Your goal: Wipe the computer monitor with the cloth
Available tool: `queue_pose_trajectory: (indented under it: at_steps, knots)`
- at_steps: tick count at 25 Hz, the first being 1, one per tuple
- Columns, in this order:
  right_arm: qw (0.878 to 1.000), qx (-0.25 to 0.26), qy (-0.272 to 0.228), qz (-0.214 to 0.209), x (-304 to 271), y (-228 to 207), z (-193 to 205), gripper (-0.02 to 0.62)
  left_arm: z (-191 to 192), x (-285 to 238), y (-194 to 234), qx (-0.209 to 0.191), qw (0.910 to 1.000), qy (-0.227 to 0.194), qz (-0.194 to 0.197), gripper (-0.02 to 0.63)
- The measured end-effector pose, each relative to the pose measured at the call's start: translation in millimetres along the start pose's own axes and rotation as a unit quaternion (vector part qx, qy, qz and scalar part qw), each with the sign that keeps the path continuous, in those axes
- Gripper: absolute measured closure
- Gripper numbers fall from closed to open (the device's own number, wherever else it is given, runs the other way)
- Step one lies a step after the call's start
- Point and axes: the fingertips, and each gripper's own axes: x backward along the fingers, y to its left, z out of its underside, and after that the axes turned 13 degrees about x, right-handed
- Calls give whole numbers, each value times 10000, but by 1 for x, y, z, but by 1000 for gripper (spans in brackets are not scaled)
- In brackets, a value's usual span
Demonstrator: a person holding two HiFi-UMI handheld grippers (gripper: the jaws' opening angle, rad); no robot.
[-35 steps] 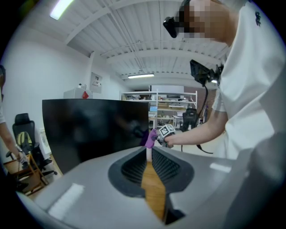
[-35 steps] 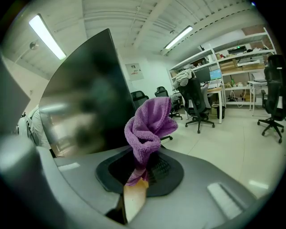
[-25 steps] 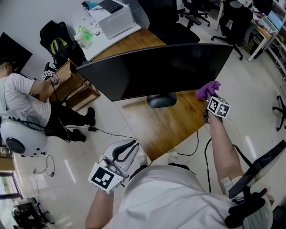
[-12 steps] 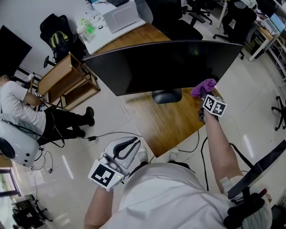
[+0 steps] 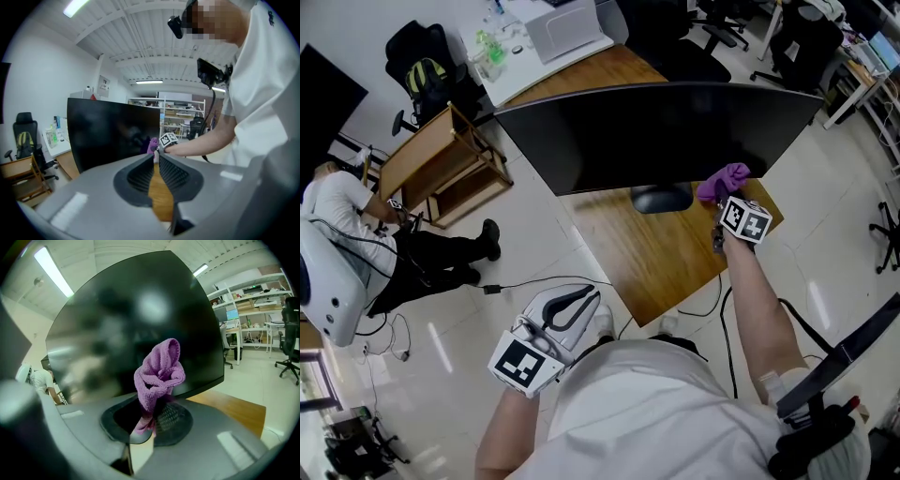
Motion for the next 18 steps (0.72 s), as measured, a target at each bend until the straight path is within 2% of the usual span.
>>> queue_pose_trajectory:
  at_steps: [18]
  knots:
    - [9995, 251, 98, -139, -16, 83, 7, 548, 13, 43, 31, 120, 9999, -2, 80, 549]
